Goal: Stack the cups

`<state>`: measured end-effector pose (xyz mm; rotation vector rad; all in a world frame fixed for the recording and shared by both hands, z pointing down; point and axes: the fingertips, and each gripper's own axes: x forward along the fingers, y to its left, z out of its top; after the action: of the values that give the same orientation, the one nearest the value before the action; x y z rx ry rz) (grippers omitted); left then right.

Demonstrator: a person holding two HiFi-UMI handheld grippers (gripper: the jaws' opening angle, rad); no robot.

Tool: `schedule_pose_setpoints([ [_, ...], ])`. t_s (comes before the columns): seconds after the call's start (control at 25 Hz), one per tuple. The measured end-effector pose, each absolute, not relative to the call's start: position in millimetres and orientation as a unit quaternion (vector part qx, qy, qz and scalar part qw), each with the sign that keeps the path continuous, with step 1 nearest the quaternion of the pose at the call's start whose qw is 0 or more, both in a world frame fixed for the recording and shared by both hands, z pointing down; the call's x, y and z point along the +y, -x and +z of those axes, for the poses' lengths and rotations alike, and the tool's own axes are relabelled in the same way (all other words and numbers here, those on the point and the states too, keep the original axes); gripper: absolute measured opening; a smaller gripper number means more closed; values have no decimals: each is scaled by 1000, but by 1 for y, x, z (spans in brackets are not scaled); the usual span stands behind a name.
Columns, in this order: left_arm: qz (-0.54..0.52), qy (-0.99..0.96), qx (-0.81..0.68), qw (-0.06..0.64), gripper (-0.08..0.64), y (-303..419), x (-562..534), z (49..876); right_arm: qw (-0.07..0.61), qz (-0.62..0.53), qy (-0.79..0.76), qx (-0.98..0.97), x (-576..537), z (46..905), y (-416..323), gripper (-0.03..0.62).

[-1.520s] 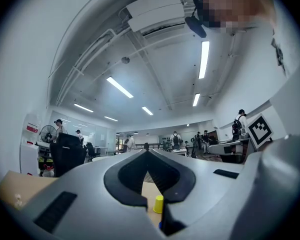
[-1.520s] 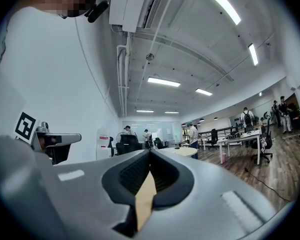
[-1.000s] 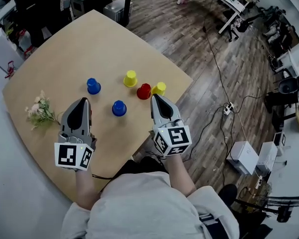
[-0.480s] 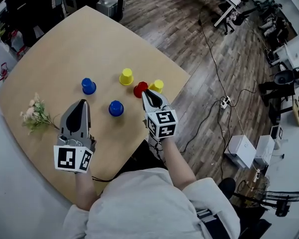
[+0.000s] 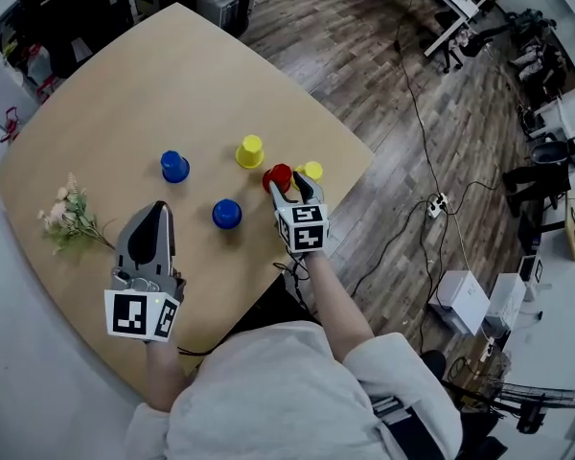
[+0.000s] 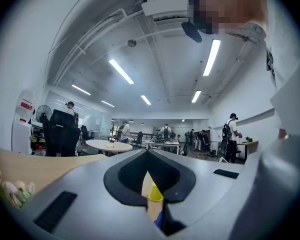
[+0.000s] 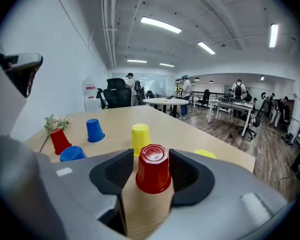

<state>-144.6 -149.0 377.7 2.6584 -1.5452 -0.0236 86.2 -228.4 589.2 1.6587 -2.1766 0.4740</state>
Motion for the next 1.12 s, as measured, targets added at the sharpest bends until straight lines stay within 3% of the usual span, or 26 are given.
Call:
schedule_pose_setpoints([
  [1.12, -3, -854, -519, 41, 8, 152, -154, 385, 220, 146, -503, -823, -177, 597, -20, 216],
])
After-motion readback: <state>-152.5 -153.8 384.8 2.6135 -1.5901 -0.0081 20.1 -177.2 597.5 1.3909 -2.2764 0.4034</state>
